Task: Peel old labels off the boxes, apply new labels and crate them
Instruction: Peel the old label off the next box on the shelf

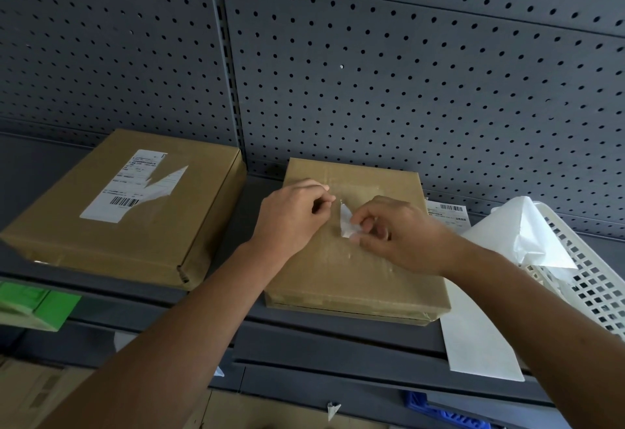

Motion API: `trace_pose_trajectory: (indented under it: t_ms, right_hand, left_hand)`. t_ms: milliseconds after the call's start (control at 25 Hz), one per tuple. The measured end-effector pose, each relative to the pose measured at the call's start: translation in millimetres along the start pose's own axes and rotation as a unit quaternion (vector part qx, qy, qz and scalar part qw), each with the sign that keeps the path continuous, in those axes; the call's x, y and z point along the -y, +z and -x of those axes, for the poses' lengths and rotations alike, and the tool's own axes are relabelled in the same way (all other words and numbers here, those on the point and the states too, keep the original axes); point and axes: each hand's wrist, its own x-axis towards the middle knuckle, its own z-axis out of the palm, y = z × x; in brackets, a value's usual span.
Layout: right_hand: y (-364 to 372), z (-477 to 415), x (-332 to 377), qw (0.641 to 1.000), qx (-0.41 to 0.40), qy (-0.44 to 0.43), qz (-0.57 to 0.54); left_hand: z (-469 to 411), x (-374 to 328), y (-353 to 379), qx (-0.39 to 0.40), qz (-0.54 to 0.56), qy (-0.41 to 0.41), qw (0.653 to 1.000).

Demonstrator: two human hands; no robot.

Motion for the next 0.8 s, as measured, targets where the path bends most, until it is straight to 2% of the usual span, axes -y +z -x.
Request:
trace_pose_trajectory:
  t_ms: [360,600,720,800]
  right_hand:
    - [8.0,-8.2,-2.1,0.995,-0.028,-0.026,0.095]
    - [-5.3,-29.6,-5.7,0.998,-0.062,-0.018,0.024]
    - [-21.1,-42.1,3.7,0.994,-0.110,0.006,0.008]
    - [-42.2,-53.1,13.6,0.985,-0.158,0.040,-0.055]
  left_hand:
    - [0.1,-0.4,1.0,0.004,0.001,0.010,1.000]
    - [-0.8,1.4,3.0,0.003,0.006,0.006,1.000]
    - [-1.7,0.3,3.2,0.012,-0.008,0.001,1.000]
    - [-1.8,1.0,3.9,0.017,-0.026,-0.003,1.000]
